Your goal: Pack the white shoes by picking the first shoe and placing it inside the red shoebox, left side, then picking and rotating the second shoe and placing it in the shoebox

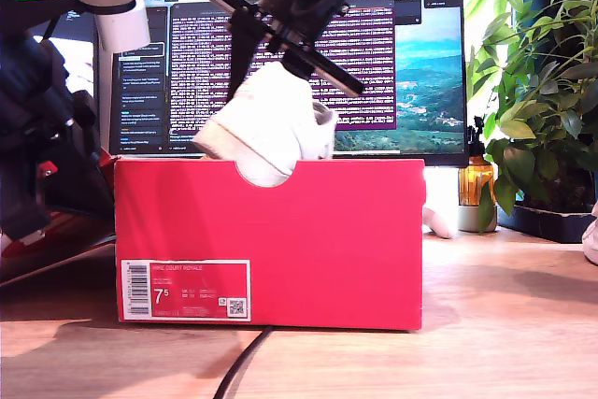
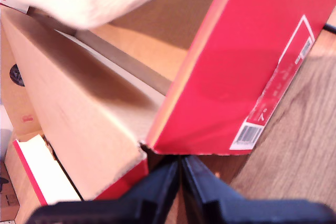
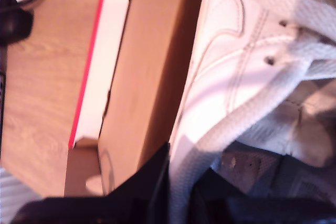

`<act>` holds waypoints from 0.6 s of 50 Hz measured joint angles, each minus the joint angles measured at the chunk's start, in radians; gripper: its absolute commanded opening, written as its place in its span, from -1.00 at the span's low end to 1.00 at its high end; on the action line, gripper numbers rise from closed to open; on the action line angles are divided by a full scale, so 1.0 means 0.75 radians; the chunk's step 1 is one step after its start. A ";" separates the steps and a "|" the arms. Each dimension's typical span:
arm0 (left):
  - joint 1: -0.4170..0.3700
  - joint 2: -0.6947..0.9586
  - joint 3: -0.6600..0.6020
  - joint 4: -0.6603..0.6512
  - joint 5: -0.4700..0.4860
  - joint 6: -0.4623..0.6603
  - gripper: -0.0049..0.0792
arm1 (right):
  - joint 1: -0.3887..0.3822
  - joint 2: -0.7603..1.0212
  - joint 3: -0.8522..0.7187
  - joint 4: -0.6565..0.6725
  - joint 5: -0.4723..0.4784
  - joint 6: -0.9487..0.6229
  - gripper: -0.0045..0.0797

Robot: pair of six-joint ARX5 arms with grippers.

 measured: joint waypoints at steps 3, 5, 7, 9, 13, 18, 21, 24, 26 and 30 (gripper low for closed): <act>0.000 0.000 0.000 0.001 0.000 0.000 -0.93 | 0.000 0.027 0.000 0.012 0.007 0.001 -0.92; 0.001 0.000 0.000 0.000 0.000 0.000 -0.93 | 0.000 0.052 0.000 0.016 0.007 0.001 -0.92; 0.001 0.000 0.000 0.000 0.000 0.000 -0.93 | -0.002 0.079 0.000 0.018 0.008 0.010 -0.92; 0.000 0.000 0.000 0.000 0.000 0.000 -0.93 | -0.002 0.106 0.000 0.019 0.010 0.011 -0.92; 0.000 0.000 0.000 0.000 0.000 0.000 -0.93 | -0.002 0.154 0.000 0.022 0.009 0.024 -0.92; 0.001 0.000 0.000 0.003 0.000 0.000 -0.93 | 0.000 0.180 0.000 0.044 0.011 0.035 -0.92; 0.001 0.000 0.000 0.004 0.000 0.000 -0.93 | 0.001 0.180 0.000 0.066 0.015 0.035 -0.92; 0.001 0.000 0.000 0.007 0.000 0.000 -0.93 | 0.002 0.180 0.000 0.087 0.014 0.061 -0.92; 0.001 0.000 0.000 0.007 0.000 0.000 -0.93 | 0.002 0.180 0.000 0.100 0.016 0.065 -0.92; 0.001 0.000 0.000 0.008 0.000 0.000 -0.93 | 0.002 0.180 0.000 0.121 0.039 0.071 -0.79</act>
